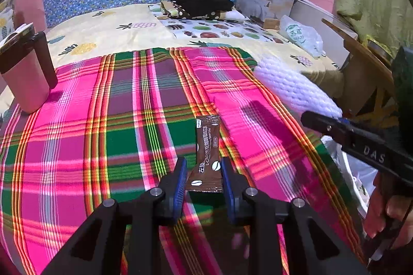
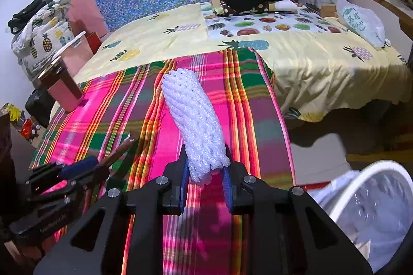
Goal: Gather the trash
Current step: 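Grasp the white foam fruit net with the right gripper while the left gripper holds the wrapper, then carry the wrapper and foam net over the white bin with both grippers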
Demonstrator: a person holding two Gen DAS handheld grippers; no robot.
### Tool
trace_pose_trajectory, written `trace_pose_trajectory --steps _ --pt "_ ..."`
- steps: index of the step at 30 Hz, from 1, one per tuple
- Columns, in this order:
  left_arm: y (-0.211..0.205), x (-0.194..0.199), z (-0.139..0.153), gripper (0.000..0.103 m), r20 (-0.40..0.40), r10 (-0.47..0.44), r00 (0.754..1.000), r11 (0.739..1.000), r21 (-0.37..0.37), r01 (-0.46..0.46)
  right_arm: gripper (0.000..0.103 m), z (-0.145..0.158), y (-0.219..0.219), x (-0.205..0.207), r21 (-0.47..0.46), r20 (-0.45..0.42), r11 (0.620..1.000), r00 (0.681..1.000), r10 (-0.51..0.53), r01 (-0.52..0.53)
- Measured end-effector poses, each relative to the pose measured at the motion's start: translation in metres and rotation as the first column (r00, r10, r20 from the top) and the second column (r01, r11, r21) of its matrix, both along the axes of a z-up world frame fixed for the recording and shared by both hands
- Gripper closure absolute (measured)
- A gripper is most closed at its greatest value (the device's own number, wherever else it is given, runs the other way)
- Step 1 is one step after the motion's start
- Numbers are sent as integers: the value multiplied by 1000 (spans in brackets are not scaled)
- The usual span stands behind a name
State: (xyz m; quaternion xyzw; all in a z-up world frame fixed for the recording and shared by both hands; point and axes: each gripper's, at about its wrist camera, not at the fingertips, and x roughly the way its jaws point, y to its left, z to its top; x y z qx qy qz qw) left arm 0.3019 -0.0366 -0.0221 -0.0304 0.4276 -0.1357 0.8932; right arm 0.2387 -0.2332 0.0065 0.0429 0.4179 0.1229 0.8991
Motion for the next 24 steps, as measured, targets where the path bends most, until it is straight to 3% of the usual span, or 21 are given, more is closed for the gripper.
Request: trace_pose_trajectory --steps 15,18,20,21,22,24 --pt "2 -68 -9 76 -31 -45 998 999 23 46 78 -29 7 -61 -5 -127 1000 992 17 -18" --pt "6 -77 -12 76 -40 -41 998 999 23 42 71 -29 8 -66 -4 -131 999 991 31 -32" --pt "9 -79 -14 76 -47 -41 998 999 23 42 59 -28 7 -68 -11 -121 999 992 35 -37" --pt "10 -80 -14 76 -50 -40 998 999 22 41 47 -26 6 -69 -11 -111 999 993 40 -42" --pt "11 -82 -15 76 -51 -41 998 999 21 42 41 -26 6 -70 -11 -105 999 994 44 -46" --pt "11 -83 -17 76 -58 -44 997 999 22 45 41 -25 6 -70 -17 -88 999 995 50 -52"
